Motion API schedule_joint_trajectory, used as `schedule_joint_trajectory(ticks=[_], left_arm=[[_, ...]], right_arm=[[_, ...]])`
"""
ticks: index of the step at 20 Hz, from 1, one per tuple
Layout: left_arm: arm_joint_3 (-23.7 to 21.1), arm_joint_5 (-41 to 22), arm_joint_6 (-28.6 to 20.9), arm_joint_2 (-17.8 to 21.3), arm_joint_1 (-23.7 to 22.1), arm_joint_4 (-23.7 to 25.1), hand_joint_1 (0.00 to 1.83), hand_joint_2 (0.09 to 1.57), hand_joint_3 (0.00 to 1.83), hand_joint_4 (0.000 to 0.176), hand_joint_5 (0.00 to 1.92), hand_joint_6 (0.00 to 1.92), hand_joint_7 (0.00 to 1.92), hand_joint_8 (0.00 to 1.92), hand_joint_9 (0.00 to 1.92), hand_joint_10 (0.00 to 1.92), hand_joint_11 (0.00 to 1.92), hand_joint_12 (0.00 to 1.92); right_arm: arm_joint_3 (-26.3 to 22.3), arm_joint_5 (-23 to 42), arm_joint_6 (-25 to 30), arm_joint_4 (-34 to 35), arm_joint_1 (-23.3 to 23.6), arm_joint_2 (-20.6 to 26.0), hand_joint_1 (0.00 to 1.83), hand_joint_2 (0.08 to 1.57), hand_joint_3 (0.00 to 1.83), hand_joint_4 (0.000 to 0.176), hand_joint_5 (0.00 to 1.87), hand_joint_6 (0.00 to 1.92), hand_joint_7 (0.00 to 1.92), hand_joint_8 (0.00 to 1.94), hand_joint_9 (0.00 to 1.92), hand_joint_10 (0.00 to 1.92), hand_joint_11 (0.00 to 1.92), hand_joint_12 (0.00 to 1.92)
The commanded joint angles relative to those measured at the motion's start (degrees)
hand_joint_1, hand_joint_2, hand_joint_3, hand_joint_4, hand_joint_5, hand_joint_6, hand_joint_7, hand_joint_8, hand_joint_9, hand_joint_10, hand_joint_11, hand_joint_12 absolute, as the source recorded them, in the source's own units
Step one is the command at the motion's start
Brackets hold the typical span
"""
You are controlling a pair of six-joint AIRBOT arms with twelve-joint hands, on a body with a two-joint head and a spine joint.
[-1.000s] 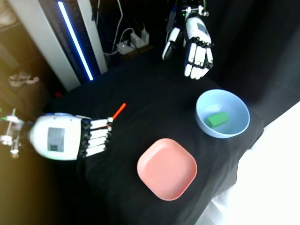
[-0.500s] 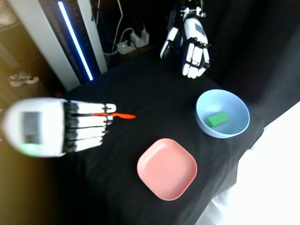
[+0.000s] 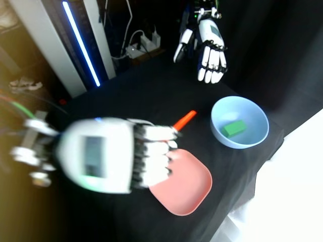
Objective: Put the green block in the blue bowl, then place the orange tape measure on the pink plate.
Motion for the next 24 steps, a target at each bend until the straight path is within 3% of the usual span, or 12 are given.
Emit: schedule_joint_trajectory(ticks=[1, 2, 3, 4, 6, 8, 10, 12, 13, 16, 18, 24], left_arm=[[0.4, -6.4, -0.7, -0.4, -0.4, -0.4, 0.76, 0.98, 0.01, 0.018, 0.45, 0.0, 0.35, 0.0, 0.29, 0.0, 0.0, 0.78], [0.7, -6.2, -1.1, -0.7, -0.5, -0.2, 0.76, 0.98, 0.01, 0.018, 0.45, 0.0, 0.35, 0.0, 0.29, 0.0, 0.0, 0.78], [1.1, -6.0, -1.4, -1.0, -0.5, 0.1, 0.77, 0.98, 0.0, 0.014, 0.44, 0.0, 0.35, 0.0, 0.3, 0.0, 0.0, 0.83], [1.3, -5.8, -1.6, -1.2, -0.6, 0.3, 0.76, 0.98, 0.0, 0.014, 0.44, 0.0, 0.35, 0.0, 0.31, 0.0, 0.0, 0.85], [1.6, -5.7, -1.8, -1.5, -1.0, 0.7, 0.76, 0.98, 0.0, 0.015, 0.44, 0.0, 0.36, 0.0, 0.31, 0.0, 0.0, 0.83], [1.7, -5.5, -2.0, -1.7, -1.4, 1.1, 0.77, 0.99, 0.0, 0.032, 0.45, 0.0, 0.36, 0.0, 0.32, 0.0, 0.0, 0.86], [1.8, -5.3, -2.0, -1.8, -1.5, 1.2, 0.76, 0.99, 0.0, 0.037, 0.46, 0.0, 0.37, 0.01, 0.34, 0.01, 0.01, 0.87], [1.9, -5.1, -2.2, -1.9, -1.4, 1.2, 0.76, 0.99, 0.0, 0.039, 0.46, 0.0, 0.38, 0.01, 0.34, 0.01, 0.0, 0.88], [1.9, -5.0, -2.3, -2.0, -1.4, 1.2, 0.78, 0.98, 0.0, 0.04, 0.47, 0.0, 0.39, 0.01, 0.34, 0.0, 0.0, 0.86], [1.9, -5.0, -2.4, -2.2, -1.4, 1.2, 0.76, 0.98, 0.0, 0.037, 0.49, 0.0, 0.43, 0.01, 0.37, 0.01, 0.0, 0.9], [1.8, -5.1, -2.7, -2.2, -1.3, 1.2, 0.79, 0.99, 0.0, 0.024, 0.49, 0.0, 0.42, 0.0, 0.36, 0.0, 0.0, 0.86], [0.8, -8.0, -2.8, -1.7, 0.0, -0.1, 0.78, 0.98, 0.0, 0.059, 0.45, 0.0, 0.39, 0.0, 0.31, 0.0, 0.0, 0.72]], right_arm=[[0.9, 2.1, 0.5, 1.9, 1.2, -0.6, 1.41, 1.02, 0.0, 0.0, 1.06, 0.79, 1.4, 0.01, 1.17, 0.92, 1.15, 0.85], [2.8, -0.9, 0.5, -0.2, 2.0, -2.4, 1.41, 1.02, 0.0, 0.0, 1.06, 0.79, 1.4, 0.01, 1.17, 0.92, 1.15, 0.85], [4.4, -3.2, 1.0, -2.2, 2.7, -3.8, 1.4, 1.02, 0.0, 0.0, 1.08, 0.73, 1.47, 0.0, 1.07, 0.99, 0.42, 0.99], [5.9, -5.5, 1.7, -4.8, 3.4, -5.4, 1.4, 1.02, 0.0, 0.0, 1.07, 0.72, 1.43, 0.01, 1.1, 1.02, 0.62, 1.17], [7.3, -7.9, 2.1, -8.0, 4.0, -7.3, 1.41, 1.01, 0.0, 0.0, 1.09, 0.69, 1.4, 0.01, 1.21, 0.88, 1.18, 0.88], [7.7, -9.1, 2.1, -9.9, 4.0, -7.9, 1.5, 1.02, 0.0, 0.0, 1.08, 0.59, 1.36, 0.02, 1.2, 0.73, 0.99, 1.42], [8.3, -10.2, 2.1, -11.1, 4.0, -8.6, 1.41, 1.03, 0.0, 0.0, 1.01, 0.7, 1.45, 0.09, 1.1, 0.99, 0.52, 0.93], [8.4, -10.3, 2.1, -11.1, 4.0, -8.6, 1.22, 0.92, 0.0, 0.0, 0.83, 0.06, 0.94, 0.01, 0.93, 0.18, 0.53, 0.98], [8.4, -10.3, 2.3, -11.1, 4.1, -8.6, 1.08, 0.88, 0.0, 0.0, 0.62, 0.01, 0.61, 0.0, 0.62, 0.03, 0.15, 1.02], [8.4, -10.3, 2.4, -11.1, 4.2, -8.6, 0.87, 0.82, 0.0, 0.109, 0.29, 0.0, 0.29, 0.0, 0.34, 0.0, 0.0, 0.71], [8.0, -9.6, 3.0, -11.1, 4.2, -8.5, 0.85, 0.8, 0.0, 0.137, 0.21, 0.0, 0.21, 0.0, 0.25, 0.0, 0.0, 0.75], [-2.8, 3.6, 5.0, -3.6, 4.1, 3.2, 0.79, 0.79, 0.0, 0.142, 0.12, 0.0, 0.12, 0.0, 0.09, 0.01, 0.0, 0.35]])
